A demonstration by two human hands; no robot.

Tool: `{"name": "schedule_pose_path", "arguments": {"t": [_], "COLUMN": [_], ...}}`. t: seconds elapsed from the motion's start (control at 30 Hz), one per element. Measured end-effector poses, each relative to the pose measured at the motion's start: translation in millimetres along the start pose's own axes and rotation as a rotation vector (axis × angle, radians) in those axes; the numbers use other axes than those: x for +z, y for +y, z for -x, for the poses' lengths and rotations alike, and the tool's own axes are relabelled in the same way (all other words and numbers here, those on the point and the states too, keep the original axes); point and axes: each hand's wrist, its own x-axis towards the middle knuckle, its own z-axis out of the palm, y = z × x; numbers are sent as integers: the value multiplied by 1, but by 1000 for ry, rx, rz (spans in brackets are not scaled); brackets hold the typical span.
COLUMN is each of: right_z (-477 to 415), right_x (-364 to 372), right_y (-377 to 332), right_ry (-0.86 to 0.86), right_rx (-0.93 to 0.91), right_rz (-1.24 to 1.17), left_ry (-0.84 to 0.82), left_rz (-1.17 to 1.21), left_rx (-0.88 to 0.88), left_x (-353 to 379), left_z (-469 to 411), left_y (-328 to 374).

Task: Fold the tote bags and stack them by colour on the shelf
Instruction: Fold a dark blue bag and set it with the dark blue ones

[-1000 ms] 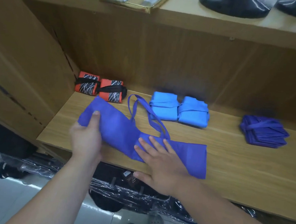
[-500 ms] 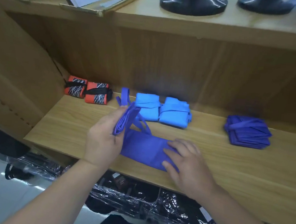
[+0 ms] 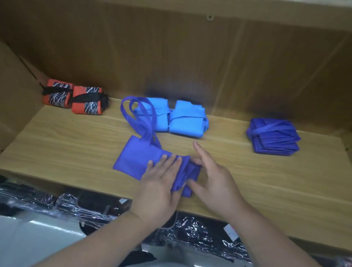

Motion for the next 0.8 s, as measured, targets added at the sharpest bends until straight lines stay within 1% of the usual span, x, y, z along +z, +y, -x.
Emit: {"name": "schedule_pose_path", "arguments": {"t": [0.1,0.2,0.27,0.33,0.4,0.47,0.53,0.6,0.67,0.73,0.8], "right_z": [2,0,-1,-2,-4,-7,-10,-10,-7,-3,0], "right_x": [-2,-6,-7,-5,-3,-3,-3,-2,2,8,12], "right_y": [-1,0,1,2,2,0,-1,0,2,3,1], "right_ry": [36,10,6,31,52,43,28,23,42,69,74], "right_rx": [-40,30,55,36,10,-29,-74,-90,-93,-77,-60], "right_rz": [-5,-144,-191,-189,-185,-128,-41,-15,-14,2,-5], "left_ry": [-58,-117,-184,-210,-192,-192,-226,-255,-207,-72,38], "left_rz": [-67,-106,-145,-170,-171,-129,-60,-10,20,-16,-95], "left_rx": [35,32,21,30,64,71,64,110,183,229,230], "left_x": [6,7,5,4,4,1,-5,-10,-13,-13,-11], "left_z": [3,4,4,3,2,-2,-5,-5,0,9,17], "left_y": [0,2,5,5,1,-5,-11,-19,-26,-33,-38]}}
